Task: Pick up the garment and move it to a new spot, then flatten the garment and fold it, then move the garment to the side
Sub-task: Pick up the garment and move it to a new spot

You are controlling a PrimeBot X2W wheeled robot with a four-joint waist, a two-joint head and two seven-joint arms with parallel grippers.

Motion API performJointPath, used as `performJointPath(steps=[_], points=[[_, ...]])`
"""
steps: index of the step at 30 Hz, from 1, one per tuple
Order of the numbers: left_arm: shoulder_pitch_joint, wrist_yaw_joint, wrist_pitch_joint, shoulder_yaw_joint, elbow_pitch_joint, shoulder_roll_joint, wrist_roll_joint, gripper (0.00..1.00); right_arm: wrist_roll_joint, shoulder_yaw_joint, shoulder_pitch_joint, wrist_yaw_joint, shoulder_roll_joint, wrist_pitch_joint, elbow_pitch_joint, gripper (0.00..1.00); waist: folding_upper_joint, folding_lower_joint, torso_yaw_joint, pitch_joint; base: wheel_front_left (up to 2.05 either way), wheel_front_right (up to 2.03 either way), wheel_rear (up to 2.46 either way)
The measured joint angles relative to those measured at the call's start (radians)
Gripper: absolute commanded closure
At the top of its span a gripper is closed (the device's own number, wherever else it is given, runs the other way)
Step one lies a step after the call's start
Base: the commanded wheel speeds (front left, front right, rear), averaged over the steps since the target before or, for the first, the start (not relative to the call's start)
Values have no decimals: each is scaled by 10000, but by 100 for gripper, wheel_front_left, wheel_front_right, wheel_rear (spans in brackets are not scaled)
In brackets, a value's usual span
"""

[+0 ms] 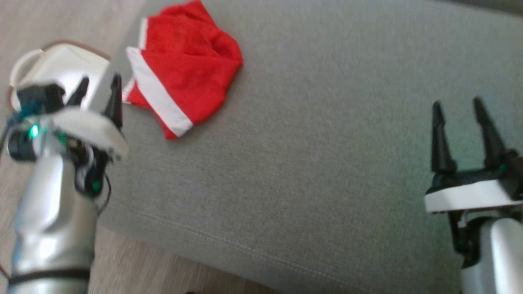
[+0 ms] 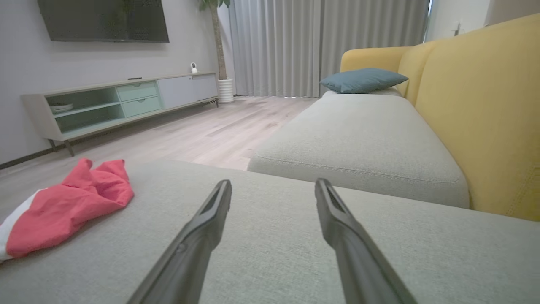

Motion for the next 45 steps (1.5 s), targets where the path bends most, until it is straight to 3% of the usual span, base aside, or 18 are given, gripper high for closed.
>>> performJointPath(steps=[11, 19, 20, 21, 22, 28, 35, 40, 45], points=[[-3317, -207, 1139, -228, 3806, 502, -686, 0, -27, -119, -356, 0, -324, 928, -1891, 0, 0, 0, -968, 1918, 0, 0, 0], [-4488, 677, 1022, 123, 5733, 957, -759, 0, -27, -161, -363, 0, -330, 940, -2140, 0, 0, 0, -1769, 2694, 0, 0, 0], [-4568, 723, 1026, 130, 5887, 947, -765, 23, -27, -194, -363, 0, -330, 938, -2140, 0, 0, 1, -1842, 2740, 0, 0, 0], [-4629, 742, 1026, 138, 6013, 941, -813, 97, -27, -221, -364, 0, -330, 928, -2140, 0, 0, 1, -1899, 2775, 0, 0, 0], [-4660, 740, 1016, 155, 6086, 941, -861, 100, -27, -244, -364, 0, -330, 926, -2134, 0, 0, 1, -1941, 2795, 0, 0, 0], [-4774, 654, 311, 138, 6479, 972, -922, 100, -23, -155, -385, 0, -311, 840, -1852, 0, 0, 1, -2000, 2551, 0, 0, 0], [-4826, 372, -1641, 36, 6146, 1279, -777, 100, 180, 278, -551, 0, -209, 384, -1223, 0, 0, 1, -2189, 1854, 0, 0, 0], [-5031, 75, -2412, -192, 5227, 1438, -629, 100, 364, 458, -528, 0, -102, 36, -596, 0, 0, 0, -2474, 1158, 0, 0, 0], [-5005, -148, -2500, -757, 3538, 1187, -345, 100, 830, 470, -496, 0, -59, -265, -136, 0, 0, 0, -2787, 449, 0, 0, 0]])
